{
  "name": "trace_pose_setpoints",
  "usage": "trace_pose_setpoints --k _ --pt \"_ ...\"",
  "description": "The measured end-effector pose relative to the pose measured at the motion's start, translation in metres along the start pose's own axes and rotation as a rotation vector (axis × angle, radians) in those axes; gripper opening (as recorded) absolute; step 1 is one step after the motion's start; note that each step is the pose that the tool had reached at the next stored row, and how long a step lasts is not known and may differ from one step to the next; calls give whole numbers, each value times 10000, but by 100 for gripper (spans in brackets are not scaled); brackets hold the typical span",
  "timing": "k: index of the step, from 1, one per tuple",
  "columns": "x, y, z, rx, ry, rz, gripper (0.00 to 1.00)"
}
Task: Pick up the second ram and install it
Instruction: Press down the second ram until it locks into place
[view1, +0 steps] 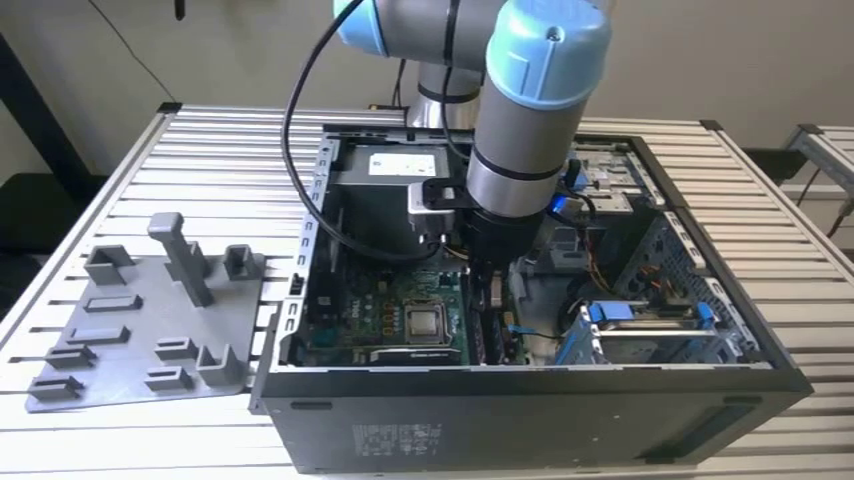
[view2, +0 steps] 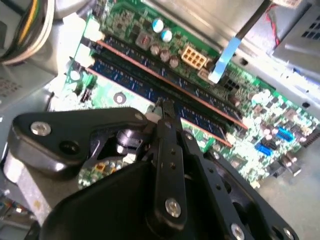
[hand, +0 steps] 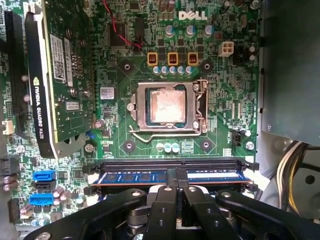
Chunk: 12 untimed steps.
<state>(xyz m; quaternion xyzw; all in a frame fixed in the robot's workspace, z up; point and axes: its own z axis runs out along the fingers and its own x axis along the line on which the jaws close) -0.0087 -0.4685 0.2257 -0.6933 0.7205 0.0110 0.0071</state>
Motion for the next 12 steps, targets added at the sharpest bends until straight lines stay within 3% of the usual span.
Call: trace_pose_setpoints --k 4,12 --pt "2 1 -97 -4 20 -1 11" --pt "1 1 -123 -3 19 -1 11"
